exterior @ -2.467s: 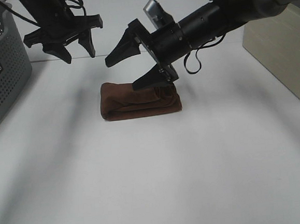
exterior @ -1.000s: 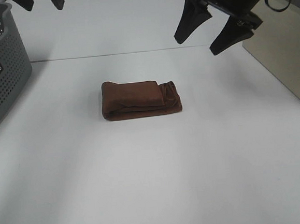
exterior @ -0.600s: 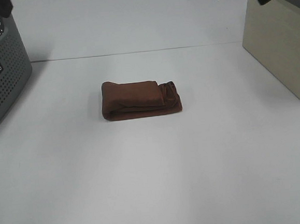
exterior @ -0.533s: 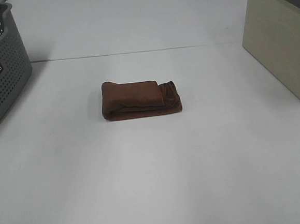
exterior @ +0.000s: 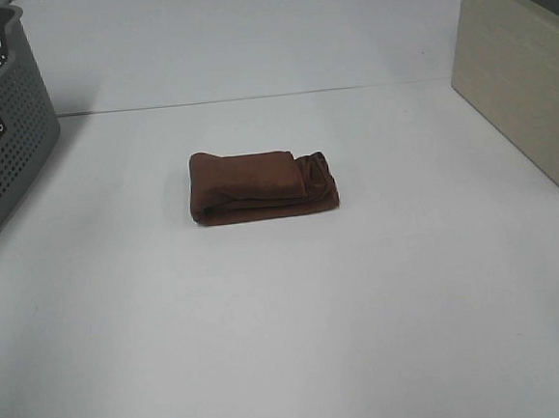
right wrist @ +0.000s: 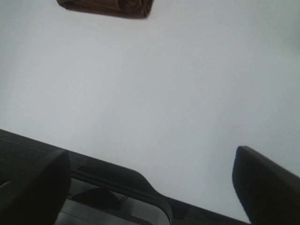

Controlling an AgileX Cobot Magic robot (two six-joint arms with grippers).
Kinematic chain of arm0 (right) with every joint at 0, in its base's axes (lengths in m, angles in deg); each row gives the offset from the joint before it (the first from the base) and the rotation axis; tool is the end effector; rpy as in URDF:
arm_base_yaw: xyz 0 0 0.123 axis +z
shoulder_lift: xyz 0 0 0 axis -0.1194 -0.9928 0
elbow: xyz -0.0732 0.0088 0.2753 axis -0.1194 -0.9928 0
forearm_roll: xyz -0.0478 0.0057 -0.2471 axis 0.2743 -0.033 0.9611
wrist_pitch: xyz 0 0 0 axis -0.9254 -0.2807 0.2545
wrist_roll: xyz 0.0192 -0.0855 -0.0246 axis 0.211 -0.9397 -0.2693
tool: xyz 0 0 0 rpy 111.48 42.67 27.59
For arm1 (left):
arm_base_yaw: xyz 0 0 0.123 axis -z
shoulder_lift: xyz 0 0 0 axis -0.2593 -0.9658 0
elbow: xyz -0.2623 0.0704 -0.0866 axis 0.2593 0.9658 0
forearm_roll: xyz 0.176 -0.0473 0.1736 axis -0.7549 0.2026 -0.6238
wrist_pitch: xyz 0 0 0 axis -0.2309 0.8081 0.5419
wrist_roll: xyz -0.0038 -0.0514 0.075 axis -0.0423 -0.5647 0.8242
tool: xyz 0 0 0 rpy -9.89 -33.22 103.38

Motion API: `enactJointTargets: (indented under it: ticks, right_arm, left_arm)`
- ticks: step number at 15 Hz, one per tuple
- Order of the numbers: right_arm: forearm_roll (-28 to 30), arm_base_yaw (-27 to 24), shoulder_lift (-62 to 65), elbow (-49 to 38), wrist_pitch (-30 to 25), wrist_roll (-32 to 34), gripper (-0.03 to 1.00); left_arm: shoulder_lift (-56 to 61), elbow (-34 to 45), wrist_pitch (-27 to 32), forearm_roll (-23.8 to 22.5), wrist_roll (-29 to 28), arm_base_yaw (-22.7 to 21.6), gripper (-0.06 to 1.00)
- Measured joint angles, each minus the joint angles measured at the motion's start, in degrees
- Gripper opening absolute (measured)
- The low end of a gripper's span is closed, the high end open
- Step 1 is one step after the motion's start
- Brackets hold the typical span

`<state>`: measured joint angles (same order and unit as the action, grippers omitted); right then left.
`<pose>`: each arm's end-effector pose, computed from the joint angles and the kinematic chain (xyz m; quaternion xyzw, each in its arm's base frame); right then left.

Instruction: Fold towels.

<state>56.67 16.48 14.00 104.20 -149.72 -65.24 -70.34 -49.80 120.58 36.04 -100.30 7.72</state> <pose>0.1464 0.0405 0.3713 -0.1121 0.9491 0.1027 0.2758 0.1131 -0.0351 0.3801 0.0864 0.9309 -0.0401 0.3526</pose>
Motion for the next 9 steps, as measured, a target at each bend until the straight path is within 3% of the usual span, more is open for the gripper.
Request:
enactJointTargets:
  ticks: [3,4,9]
  right_arm:
    - [1.15,0.0,15.99,-13.87,1.2,0.74,0.88]
    - [2.12,0.0,26.64,-20.23,1.6,0.69,0.88]
    - [2.75,0.0,47.44,-27.67,1.6,-1.6,0.88]
  left_arm:
    - [16.27,10.94,0.06,0.69,1.78,0.0,0.58]
    - [25.73,16.56,0.11,4.01,5.16,0.0,0.58]
    - [41.02,23.32,0.11,11.8,14.15,0.0,0.58]
